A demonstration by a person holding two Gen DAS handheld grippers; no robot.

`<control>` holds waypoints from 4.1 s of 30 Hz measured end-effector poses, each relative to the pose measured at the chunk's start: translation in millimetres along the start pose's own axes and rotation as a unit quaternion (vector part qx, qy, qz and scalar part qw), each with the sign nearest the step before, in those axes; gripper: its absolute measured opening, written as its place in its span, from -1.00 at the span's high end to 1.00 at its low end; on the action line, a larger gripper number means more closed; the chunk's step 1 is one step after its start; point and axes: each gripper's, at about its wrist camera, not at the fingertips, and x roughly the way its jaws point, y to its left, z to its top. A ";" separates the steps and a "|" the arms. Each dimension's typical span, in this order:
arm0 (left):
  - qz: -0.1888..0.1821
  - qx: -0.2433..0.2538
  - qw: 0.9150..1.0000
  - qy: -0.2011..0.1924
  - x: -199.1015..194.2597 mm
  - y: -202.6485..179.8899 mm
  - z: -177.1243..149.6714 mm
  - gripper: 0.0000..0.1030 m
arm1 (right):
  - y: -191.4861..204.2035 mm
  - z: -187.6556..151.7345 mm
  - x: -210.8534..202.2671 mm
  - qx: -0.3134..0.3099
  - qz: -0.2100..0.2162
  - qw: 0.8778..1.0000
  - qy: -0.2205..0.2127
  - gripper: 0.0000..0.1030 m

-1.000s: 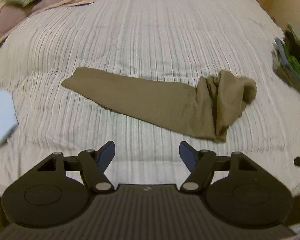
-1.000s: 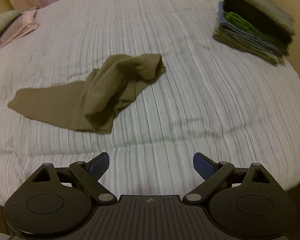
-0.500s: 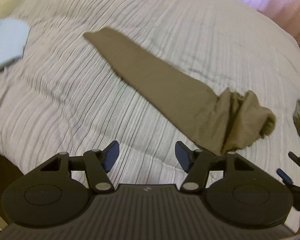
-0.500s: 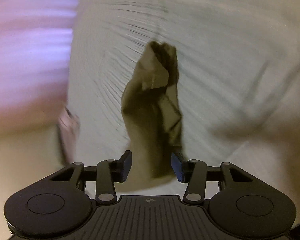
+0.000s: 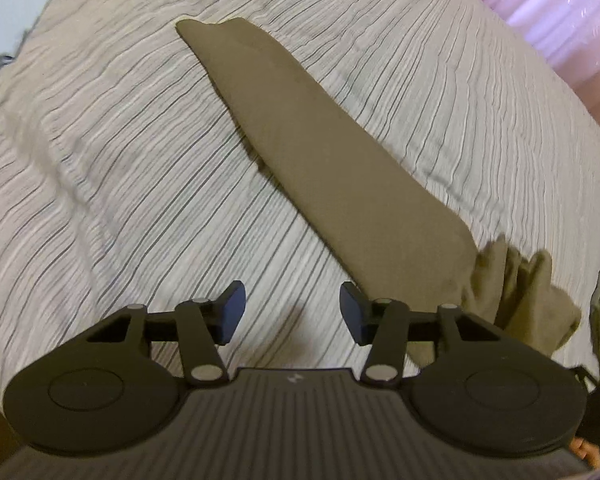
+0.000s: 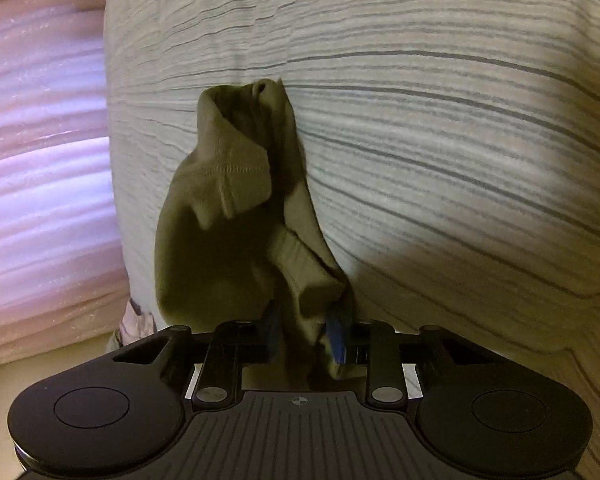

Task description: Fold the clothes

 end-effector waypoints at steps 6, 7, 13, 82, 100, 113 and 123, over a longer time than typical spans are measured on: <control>-0.011 -0.016 1.000 0.006 23.3 13.6 23.2 0.12 | -4.0 -3.6 11.0 0.008 -0.020 1.000 -0.005 0.43; -0.012 -0.019 1.000 0.007 26.5 16.0 26.5 0.12 | -4.1 -5.1 10.3 0.009 -0.016 1.000 -0.008 0.43; -0.017 -0.039 0.999 0.006 44.8 31.4 44.8 0.17 | 7.0 -13.8 -3.3 -0.022 0.022 0.998 -0.060 0.85; -0.028 -0.120 0.992 -0.036 116.1 26.7 132.8 0.97 | 154.7 51.3 41.7 -0.542 -0.159 0.807 -0.174 0.91; 0.073 -0.040 0.984 -0.155 -27.0 67.6 105.5 0.97 | 45.3 102.4 -213.3 -0.159 -0.041 0.964 -0.210 0.93; 0.182 -0.047 0.980 -0.066 -6.0 114.0 30.3 0.75 | -9.3 58.8 -209.0 -0.218 -0.290 0.929 -0.076 -0.37; 0.132 0.016 0.985 -0.107 -34.1 75.2 29.3 0.49 | 25.3 89.5 -222.5 -0.237 -0.264 0.922 -0.158 -0.38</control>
